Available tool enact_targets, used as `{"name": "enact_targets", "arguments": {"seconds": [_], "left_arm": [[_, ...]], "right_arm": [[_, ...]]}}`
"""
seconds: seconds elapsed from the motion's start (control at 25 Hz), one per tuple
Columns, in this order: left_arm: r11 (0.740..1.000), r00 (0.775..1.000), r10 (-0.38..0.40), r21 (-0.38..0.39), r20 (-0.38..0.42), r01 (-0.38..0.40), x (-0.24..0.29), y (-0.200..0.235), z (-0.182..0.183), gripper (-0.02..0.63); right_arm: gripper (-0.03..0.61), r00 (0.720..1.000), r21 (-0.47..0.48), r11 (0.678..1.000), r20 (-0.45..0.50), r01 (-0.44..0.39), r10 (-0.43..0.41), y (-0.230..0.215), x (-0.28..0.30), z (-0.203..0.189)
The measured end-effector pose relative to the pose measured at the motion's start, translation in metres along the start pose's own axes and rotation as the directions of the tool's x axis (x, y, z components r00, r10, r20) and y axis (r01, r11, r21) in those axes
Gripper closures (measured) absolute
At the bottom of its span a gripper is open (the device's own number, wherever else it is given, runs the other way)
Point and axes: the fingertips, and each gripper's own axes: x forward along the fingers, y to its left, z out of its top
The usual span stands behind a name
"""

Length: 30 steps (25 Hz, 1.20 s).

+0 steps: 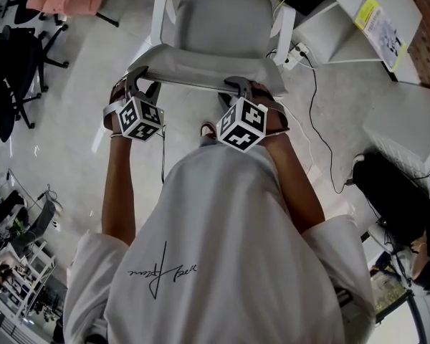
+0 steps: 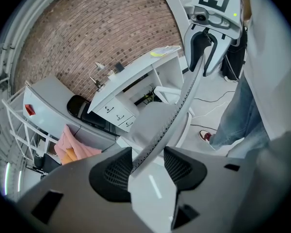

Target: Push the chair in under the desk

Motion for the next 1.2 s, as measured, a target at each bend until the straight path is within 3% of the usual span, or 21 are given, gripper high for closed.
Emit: {"name": "enact_targets", "arguments": {"seconds": [0.68,0.88,1.2], "left_arm": [[0.999,0.999,-0.027,0.041,-0.034,0.028,0.022,0.002,0.038,0.410],[0.999,1.000,-0.006,0.053,-0.017,0.007,0.024,0.005,0.044,0.410],[0.995,0.999,-0.041,0.091,0.016,0.039,0.028,0.008,0.051,0.408]], "right_arm": [[0.439,0.999,0.040,0.999,-0.006,0.032,-0.032,-0.026,-0.008,-0.025],[0.439,0.997,0.035,0.997,-0.011,0.072,-0.072,-0.030,-0.009,-0.025],[0.439,0.996,0.061,0.995,-0.029,0.081,-0.080,-0.035,-0.010,-0.026]]}}
